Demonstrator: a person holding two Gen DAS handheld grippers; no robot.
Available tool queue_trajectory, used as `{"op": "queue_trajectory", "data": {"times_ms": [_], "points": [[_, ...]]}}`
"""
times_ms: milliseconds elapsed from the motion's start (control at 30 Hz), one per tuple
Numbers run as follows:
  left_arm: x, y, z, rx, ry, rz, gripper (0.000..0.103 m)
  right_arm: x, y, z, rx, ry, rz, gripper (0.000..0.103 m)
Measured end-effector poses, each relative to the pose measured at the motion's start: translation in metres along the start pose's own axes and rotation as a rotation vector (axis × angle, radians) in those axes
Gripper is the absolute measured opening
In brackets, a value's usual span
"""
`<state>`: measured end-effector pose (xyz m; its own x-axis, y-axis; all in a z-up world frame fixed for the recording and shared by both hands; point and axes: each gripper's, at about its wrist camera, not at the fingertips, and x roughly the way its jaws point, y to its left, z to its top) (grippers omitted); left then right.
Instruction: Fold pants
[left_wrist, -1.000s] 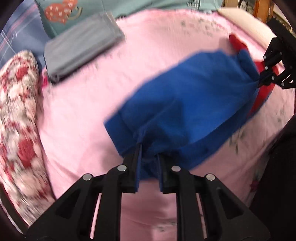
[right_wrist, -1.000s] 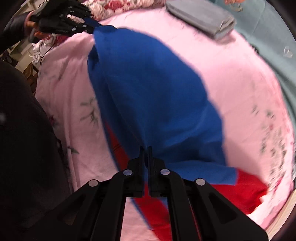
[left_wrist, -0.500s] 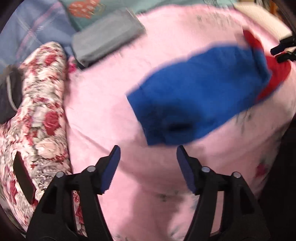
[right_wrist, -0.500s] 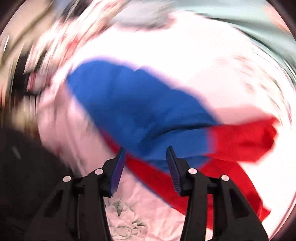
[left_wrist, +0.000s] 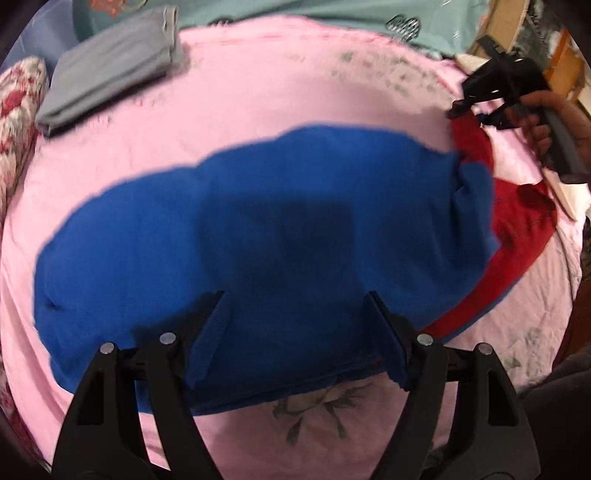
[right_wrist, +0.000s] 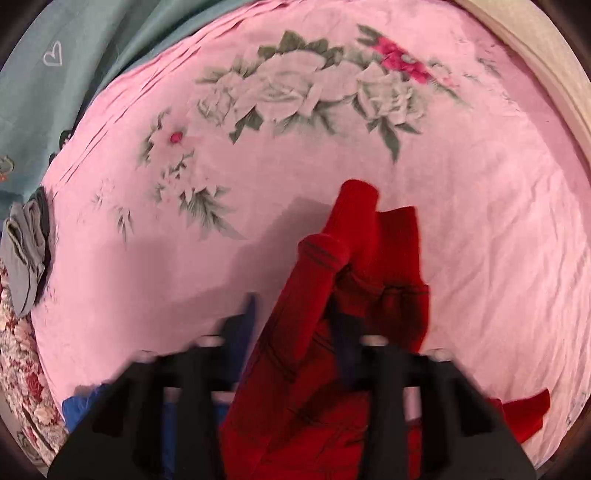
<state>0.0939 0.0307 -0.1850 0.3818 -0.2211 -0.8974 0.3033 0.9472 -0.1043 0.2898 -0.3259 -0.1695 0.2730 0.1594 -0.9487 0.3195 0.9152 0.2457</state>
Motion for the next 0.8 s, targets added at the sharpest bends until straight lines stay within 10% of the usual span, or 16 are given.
{"op": "queue_trajectory", "data": {"times_ms": [300, 567, 733, 800], "points": [[-0.003, -0.001, 0.001, 0.012, 0.018, 0.011, 0.076, -0.152, -0.094, -0.076, 0.072, -0.266, 0.401, 0.003], [-0.001, -0.007, -0.003, 0.066, 0.077, 0.054, 0.076, -0.095, -0.194, -0.199, 0.319, -0.142, 0.387, 0.004], [-0.001, -0.014, -0.005, 0.109, 0.097, 0.102, 0.076, -0.087, -0.214, -0.219, 0.403, -0.089, 0.446, 0.017], [-0.001, -0.014, -0.005, 0.102, 0.101, 0.107, 0.076, -0.111, -0.212, -0.215, 0.350, -0.183, 0.388, 0.048]]}}
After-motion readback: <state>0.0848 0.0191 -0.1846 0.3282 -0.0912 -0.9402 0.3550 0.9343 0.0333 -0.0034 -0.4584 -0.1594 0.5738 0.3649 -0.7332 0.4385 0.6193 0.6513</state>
